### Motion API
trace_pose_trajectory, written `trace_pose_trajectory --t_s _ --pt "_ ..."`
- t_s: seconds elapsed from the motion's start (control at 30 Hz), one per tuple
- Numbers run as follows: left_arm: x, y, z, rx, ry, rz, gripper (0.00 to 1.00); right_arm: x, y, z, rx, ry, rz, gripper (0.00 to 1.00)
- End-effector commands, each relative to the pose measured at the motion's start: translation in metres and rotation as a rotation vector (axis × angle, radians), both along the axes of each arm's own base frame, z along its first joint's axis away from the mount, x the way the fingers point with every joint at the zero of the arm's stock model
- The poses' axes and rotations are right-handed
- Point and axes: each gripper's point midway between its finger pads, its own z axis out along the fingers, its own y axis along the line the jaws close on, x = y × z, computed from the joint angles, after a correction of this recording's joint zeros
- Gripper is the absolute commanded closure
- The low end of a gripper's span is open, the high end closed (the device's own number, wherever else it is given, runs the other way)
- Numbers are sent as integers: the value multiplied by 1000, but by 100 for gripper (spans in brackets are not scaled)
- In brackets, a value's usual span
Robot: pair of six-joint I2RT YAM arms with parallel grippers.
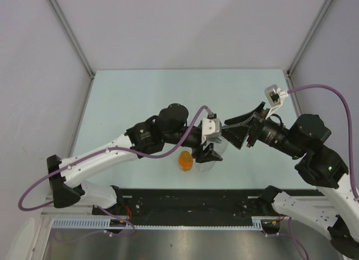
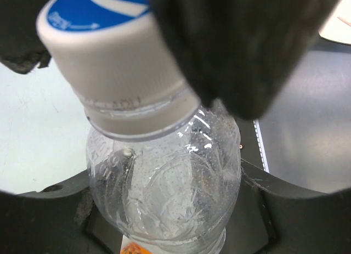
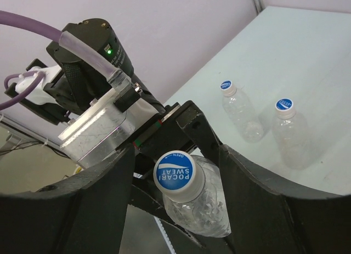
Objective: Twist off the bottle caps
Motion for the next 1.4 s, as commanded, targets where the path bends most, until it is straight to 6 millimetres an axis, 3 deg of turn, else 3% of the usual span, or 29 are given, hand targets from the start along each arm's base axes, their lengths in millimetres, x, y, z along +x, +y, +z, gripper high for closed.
trace_pose_trajectory --t_s 0.0,0.27,0.37,0.77,1.37 --pt "0 -3 23 -62 -5 -9 100 -9 -1 6 -7 -38 38 36" --pt "0 -2 25 -70 -1 -10 100 -3 0 -11 -68 -15 24 43" --pt "0 -2 25 -68 1 -8 100 -1 0 -13 -74 -8 14 51" --pt "4 7 34 -142 -7 60 87 0 -8 -9 -49 -4 -35 99" --pt "6 14 42 -214 -8 99 66 -2 -21 0 21 -16 -86 100"
